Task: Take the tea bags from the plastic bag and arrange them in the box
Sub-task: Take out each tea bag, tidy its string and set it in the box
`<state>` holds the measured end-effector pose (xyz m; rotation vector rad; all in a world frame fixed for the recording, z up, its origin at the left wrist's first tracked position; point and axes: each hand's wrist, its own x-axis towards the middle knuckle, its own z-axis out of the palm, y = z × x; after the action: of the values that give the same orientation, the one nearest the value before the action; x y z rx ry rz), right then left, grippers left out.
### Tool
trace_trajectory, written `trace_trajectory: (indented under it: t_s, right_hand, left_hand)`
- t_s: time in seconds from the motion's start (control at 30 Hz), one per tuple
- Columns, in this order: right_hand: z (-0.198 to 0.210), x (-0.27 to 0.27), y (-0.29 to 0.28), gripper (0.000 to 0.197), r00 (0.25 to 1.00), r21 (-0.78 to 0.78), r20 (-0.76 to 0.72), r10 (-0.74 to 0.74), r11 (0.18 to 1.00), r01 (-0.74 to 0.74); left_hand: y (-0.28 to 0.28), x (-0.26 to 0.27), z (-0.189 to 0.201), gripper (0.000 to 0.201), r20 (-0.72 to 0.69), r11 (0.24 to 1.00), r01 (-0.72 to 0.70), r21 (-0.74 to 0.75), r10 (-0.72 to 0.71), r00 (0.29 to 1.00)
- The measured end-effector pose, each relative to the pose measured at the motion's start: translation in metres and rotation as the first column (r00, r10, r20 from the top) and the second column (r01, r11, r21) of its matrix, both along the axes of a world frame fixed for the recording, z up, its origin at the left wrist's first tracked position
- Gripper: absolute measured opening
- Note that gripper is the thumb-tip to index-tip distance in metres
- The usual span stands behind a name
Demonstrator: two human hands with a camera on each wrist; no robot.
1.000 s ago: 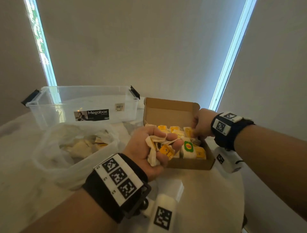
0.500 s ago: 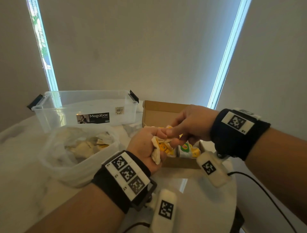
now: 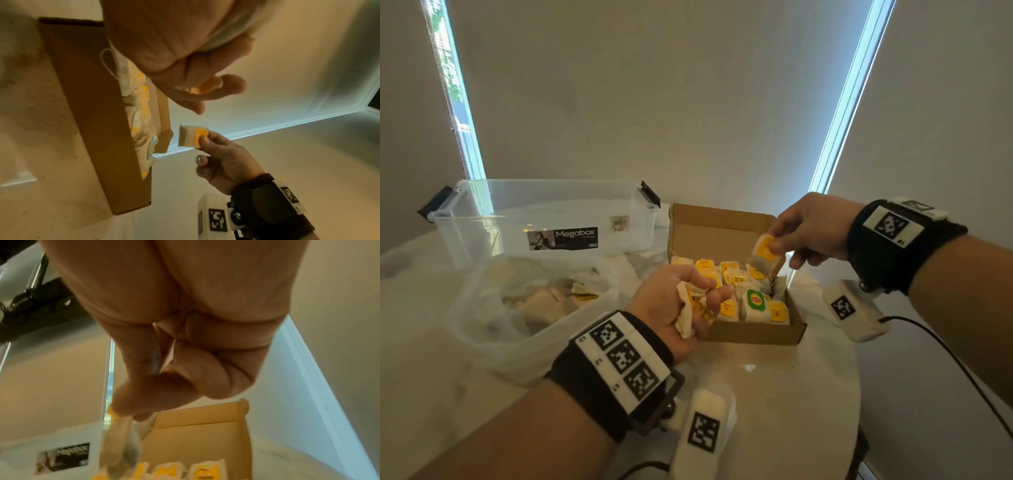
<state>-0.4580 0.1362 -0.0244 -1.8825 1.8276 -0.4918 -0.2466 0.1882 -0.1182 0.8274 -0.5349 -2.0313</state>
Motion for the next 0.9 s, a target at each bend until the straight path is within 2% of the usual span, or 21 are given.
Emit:
trace_trajectory:
  t_s: [0.1,0.23,0.37,0.53,0.67,0.9]
  right_hand:
    - [-0.009,-0.011,-0.011,0.008,0.996,-0.004,-0.090,-0.006,1.000,0.006]
    - [-0.022,-0.021,-0.025,0.009,0.995,-0.008,-0.102,-0.015,1.000,0.015]
    - [-0.030,-0.021,-0.036,0.004,0.977,0.048,-0.211,0.028,0.999,-0.018]
    - [-0.032,-0.014,-0.046,0.012,0.976,0.267,-0.204,0.080,0.963,-0.024]
    - [-0.042,-0.002,-0.058,0.006,0.914,0.198,-0.395,0.091,0.980,-0.012]
    - [-0.058,0.002,-0.072,0.013,0.929,0.104,-0.370,0.022,0.994,0.018]
  left_hand:
    - [-0.003,0.001,-0.005,0.021,0.058,0.997,0.066,0.036,-0.068,0.996]
    - [-0.006,0.002,-0.010,0.032,0.095,0.993,0.093,0.070,-0.100,0.990]
    - [-0.007,0.002,-0.011,0.042,0.152,0.993,0.097,0.071,-0.106,0.983]
    - [-0.009,0.000,-0.012,0.026,0.206,0.990,0.116,0.075,-0.129,0.970]
    - [-0.012,0.002,-0.014,0.026,0.220,0.990,0.121,0.073,-0.135,0.966]
    - [-0.014,0.004,-0.015,0.023,0.227,0.988,0.136,0.075,-0.150,0.962]
